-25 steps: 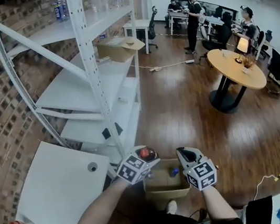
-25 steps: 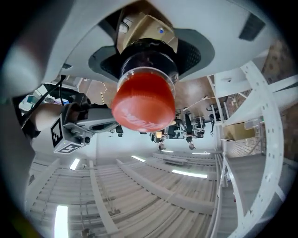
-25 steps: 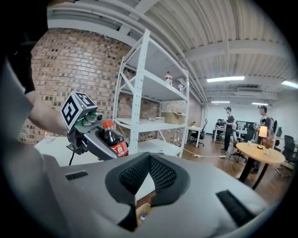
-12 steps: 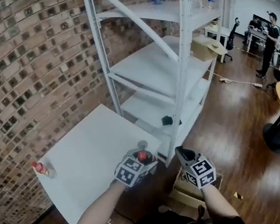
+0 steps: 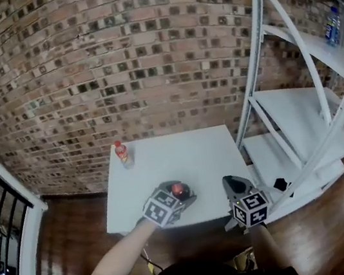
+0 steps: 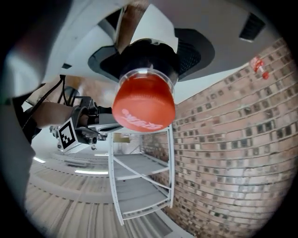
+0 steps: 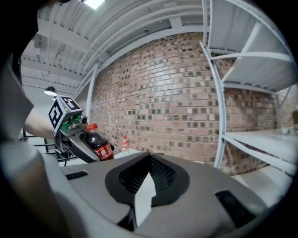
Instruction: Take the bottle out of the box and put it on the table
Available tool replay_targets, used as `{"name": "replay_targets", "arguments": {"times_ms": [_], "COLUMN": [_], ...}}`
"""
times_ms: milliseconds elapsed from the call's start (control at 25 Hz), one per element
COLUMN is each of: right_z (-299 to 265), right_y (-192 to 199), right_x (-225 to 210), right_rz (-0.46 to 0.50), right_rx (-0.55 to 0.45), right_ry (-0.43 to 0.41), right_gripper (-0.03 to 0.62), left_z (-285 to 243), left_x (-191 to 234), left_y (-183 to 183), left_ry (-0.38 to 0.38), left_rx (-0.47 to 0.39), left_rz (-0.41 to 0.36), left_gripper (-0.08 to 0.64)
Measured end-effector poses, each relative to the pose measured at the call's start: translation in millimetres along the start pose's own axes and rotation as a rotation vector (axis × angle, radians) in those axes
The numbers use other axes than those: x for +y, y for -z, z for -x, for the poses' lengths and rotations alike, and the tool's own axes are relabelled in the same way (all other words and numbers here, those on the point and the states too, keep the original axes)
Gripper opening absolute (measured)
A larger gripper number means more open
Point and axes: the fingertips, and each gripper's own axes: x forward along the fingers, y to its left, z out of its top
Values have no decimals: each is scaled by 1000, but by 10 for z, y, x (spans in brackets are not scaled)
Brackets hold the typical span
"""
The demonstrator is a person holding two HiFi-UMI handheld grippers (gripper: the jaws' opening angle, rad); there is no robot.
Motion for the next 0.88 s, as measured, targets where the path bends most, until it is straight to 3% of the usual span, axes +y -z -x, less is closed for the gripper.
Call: {"name": "replay_targets", "arguments": {"times_ms": [240, 480, 680, 880], "right_z": [-506, -693, -733, -748], "right_y": [-21, -90, -44, 78], "right_x": [645, 1091, 1074, 817], "right_rz": [44, 79, 97, 140], "right_rx": [11, 5, 27, 53], "right_ry": [-216, -338, -379, -346], "right_gripper": [5, 5, 5, 5], "left_z": [615, 996, 960, 713], "left_x": [343, 533, 688, 730], "left_y": [412, 667, 767, 799], "left_ry": [-188, -303, -361, -358], "left_rx": [12, 21, 21, 19], "left_rz": [112, 157, 209, 259], "left_gripper": [308, 308, 310, 308]}}
